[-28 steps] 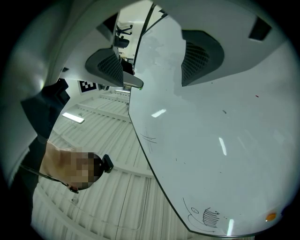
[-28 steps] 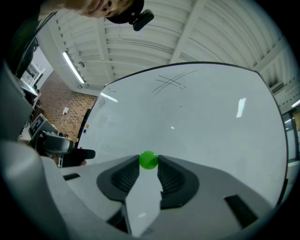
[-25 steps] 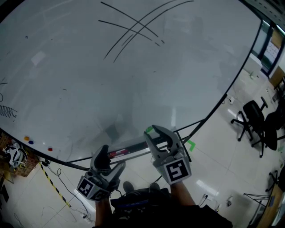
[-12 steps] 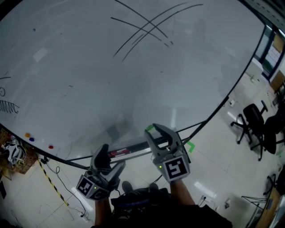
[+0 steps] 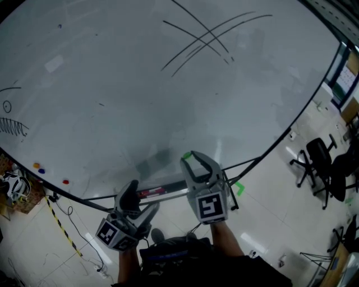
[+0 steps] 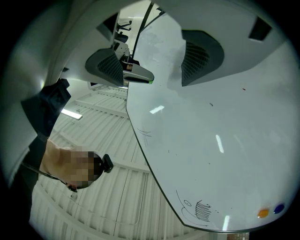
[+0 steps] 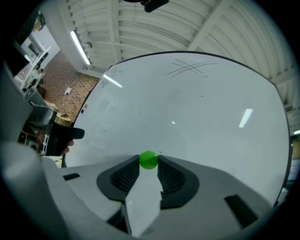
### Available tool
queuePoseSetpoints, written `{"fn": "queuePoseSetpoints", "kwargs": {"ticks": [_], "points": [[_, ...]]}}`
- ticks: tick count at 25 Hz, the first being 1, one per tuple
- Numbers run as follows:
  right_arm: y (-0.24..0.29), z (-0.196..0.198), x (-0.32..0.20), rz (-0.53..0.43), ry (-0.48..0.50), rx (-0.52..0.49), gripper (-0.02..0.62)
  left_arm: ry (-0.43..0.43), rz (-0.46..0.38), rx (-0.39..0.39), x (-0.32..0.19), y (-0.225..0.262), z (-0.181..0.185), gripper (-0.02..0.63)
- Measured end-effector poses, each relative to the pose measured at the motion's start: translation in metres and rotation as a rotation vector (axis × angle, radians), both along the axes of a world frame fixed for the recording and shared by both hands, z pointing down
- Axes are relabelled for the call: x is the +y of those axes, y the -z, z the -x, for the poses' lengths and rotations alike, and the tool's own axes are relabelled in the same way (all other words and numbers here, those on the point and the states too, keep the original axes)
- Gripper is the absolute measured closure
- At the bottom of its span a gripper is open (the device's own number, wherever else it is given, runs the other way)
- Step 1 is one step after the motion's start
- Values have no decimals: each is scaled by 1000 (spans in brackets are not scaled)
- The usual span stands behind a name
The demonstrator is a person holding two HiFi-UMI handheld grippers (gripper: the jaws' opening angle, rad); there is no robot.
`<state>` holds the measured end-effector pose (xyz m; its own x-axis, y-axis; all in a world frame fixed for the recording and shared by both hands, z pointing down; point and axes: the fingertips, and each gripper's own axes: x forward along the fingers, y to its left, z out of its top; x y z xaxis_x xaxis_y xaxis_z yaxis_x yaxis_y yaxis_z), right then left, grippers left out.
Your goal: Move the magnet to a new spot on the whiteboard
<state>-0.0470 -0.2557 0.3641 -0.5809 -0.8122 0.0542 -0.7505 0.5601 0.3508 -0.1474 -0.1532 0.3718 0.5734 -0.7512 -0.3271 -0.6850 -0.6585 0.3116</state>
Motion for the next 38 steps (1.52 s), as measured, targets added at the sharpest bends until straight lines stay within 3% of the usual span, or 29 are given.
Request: {"fn": "queuePoseSetpoints", "kwargs": {"ticks": [9,19,27,38], "points": [[-7,27,-19,-135,-85,224,445,23,-6,14,-1,-1,16,222],[-16,37,-31,-185,-166,357,445,37,0,14,-4,-4,27,222],[-17,38,-33,-207,-188,370,443,28,1,14,-9,-5,29,223],[-13,31,-23,-158,-114,248,439,11,10,-1,-10,-5,16,222]]}}
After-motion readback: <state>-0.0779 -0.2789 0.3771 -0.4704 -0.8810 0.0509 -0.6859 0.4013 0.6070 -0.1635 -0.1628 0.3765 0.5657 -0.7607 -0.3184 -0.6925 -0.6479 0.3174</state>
